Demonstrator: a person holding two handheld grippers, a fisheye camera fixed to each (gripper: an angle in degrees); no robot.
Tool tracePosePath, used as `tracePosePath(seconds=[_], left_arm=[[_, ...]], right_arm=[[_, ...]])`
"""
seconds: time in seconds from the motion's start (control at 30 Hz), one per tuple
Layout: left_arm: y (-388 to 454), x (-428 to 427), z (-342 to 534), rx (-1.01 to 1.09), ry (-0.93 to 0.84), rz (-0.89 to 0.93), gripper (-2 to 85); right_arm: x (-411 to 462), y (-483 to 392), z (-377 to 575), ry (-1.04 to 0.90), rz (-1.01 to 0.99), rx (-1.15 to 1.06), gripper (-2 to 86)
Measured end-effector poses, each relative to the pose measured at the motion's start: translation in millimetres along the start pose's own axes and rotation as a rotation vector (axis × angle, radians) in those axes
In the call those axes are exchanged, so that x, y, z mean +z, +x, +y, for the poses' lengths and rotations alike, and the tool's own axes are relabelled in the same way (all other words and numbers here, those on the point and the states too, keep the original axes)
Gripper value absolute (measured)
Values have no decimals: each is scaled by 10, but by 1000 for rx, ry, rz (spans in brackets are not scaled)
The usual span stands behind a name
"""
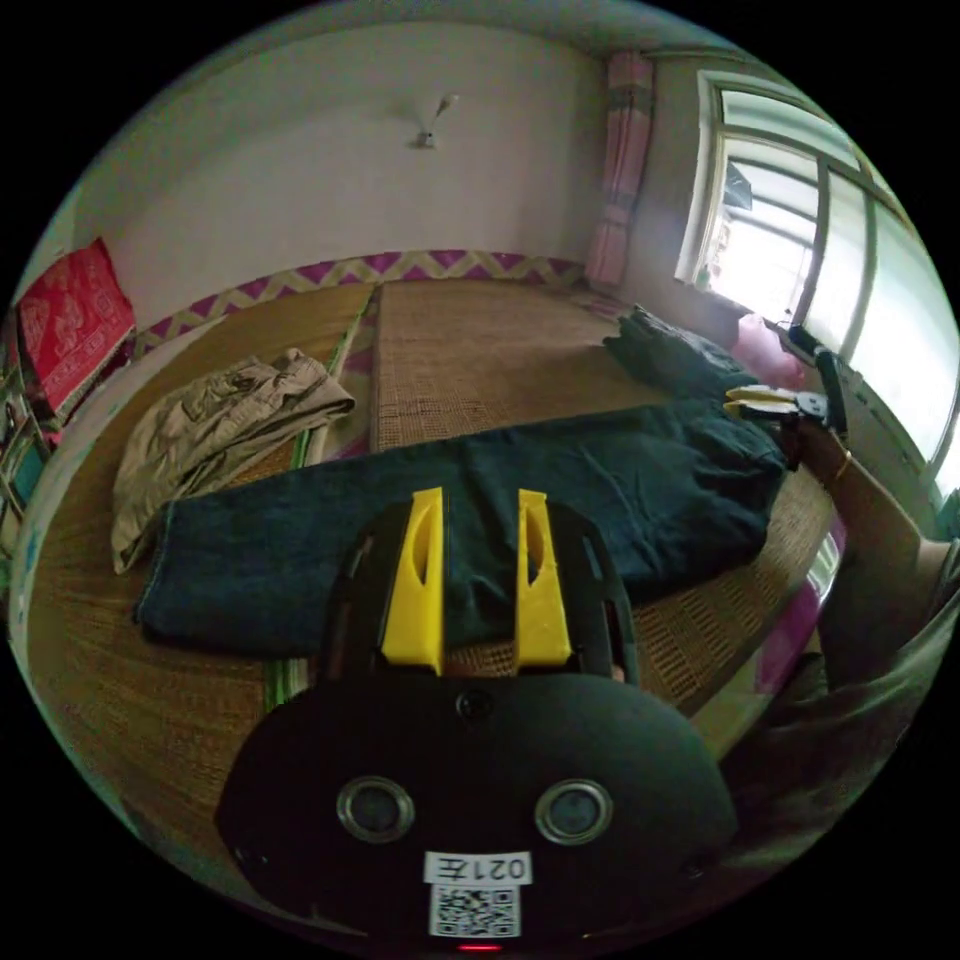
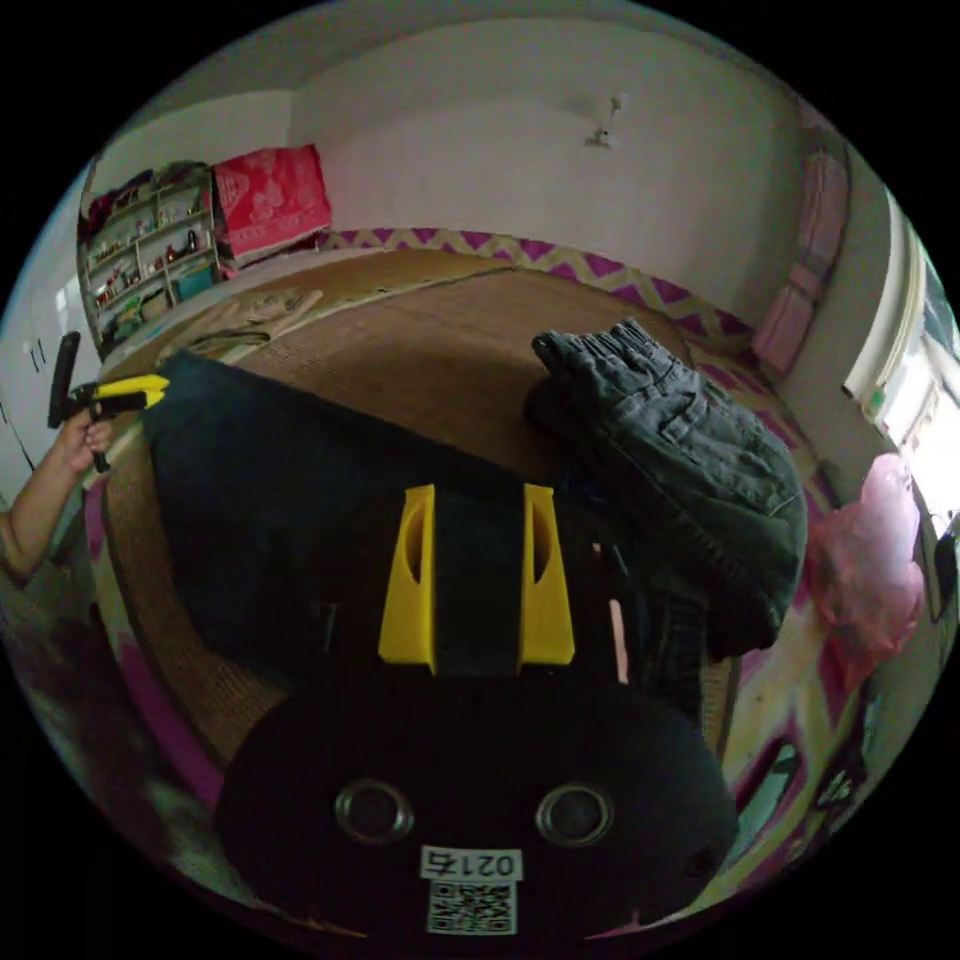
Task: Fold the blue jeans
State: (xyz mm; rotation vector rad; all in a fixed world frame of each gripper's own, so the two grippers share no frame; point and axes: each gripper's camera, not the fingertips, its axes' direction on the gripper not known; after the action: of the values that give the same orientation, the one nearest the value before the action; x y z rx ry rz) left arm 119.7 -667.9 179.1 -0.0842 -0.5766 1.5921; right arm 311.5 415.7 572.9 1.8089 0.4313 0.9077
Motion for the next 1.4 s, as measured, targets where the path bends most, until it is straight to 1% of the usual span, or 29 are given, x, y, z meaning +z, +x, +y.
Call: tracePosePath(seconds=[0.07, 0.17, 0.2, 0.27, 0.3, 0.53, 0.57, 0.6, 0.63, 0.67, 0.7, 0.77, 0.93, 1.03, 1.1, 1.17, 1.23, 1.3, 1.33, 1.37, 1.4], left_arm=[[-29, 52, -68, 50, -30, -21, 105], [-213, 210, -181, 138, -114, 36, 105], [-299, 264, -209, 167, -142, 50, 106], [-391, 313, -242, 224, -167, 38, 108], [-443, 339, -273, 246, -184, 18, 110], [-536, 547, -456, 329, -256, -43, 112], [-521, 615, -467, 354, -288, -56, 104], [-502, 689, -452, 384, -331, -70, 83], [-489, 718, -435, 401, -350, -56, 72], [-455, 727, -395, 435, -366, 6, 29], [-406, 678, -351, 477, -341, -23, 4], [-377, 558, -279, 497, -294, -33, -4], [-416, -19, -25, 466, -111, 13, -9], [-342, -604, 219, 474, 17, 20, -10], [-239, -1199, 535, 495, 118, 46, -10], [-158, -1625, 841, 504, 169, 70, -10], [-93, -1987, 1193, 493, 195, 106, -9], [-39, -2314, 1672, 451, 192, 165, -9], [-30, -2363, 1793, 440, 185, 193, -9], [0, -2407, 2029, 426, 151, 245, -9], [39, -2380, 2261, 402, 111, 256, -9]], right_arm=[[136, 177, -138, -65, -4, -57, 135], [447, 457, -299, -240, 29, -202, 147], [513, 548, -320, -268, 5, -268, 154], [513, 719, -362, -241, -75, -287, 143], [540, 828, -402, -260, -129, -277, 144], [638, 1001, -522, -306, -282, -288, 105], [626, 1021, -531, -305, -291, -278, 93], [609, 1039, -531, -302, -285, -266, 60], [592, 1046, -531, -297, -277, -264, 44], [533, 1064, -535, -283, -238, -244, 18], [436, 1079, -534, -255, -253, -248, 2], [283, 1097, -511, -210, -276, -251, -5], [-186, 983, -412, -143, -295, -348, -10], [-662, 819, -309, -72, -265, -399, -10], [-1201, 629, -100, 11, -254, -444, -10], [-1654, 464, 162, 73, -260, -482, -10], [-2034, 305, 484, 102, -254, -504, -10], [-2351, 137, 964, 89, -270, -494, -10], [-2386, 95, 1086, 76, -274, -491, -10], [-2400, 17, 1322, 41, -305, -485, -10], [-2330, -56, 1539, -4, -337, -466, -10]])
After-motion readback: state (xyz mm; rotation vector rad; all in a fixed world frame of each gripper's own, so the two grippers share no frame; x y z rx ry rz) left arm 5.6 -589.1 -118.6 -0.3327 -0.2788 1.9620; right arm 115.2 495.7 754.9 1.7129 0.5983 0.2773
